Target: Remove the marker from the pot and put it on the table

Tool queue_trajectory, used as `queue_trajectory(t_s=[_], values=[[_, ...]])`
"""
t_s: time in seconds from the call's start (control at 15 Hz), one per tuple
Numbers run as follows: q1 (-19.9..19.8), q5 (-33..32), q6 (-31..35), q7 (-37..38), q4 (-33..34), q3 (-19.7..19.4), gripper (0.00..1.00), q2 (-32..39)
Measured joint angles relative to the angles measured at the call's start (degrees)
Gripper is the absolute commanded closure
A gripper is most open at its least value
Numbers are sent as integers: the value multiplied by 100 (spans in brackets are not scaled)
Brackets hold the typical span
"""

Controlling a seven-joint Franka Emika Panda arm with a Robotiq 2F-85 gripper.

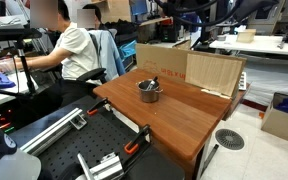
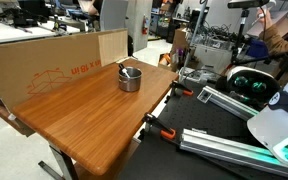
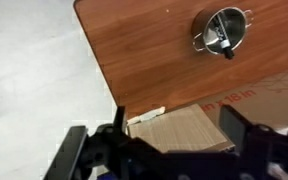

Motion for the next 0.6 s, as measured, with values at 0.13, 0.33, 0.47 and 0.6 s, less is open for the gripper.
queue_trajectory(t_s=[0.13,0.33,0.47,0.6], values=[[-18,-8,0,10,-6,42,0,3],[-22,-152,8,120,-23,202,0,92],[-22,-459,3,210,-4,377,0,274],[-20,-884,3,456,42,589,0,532]])
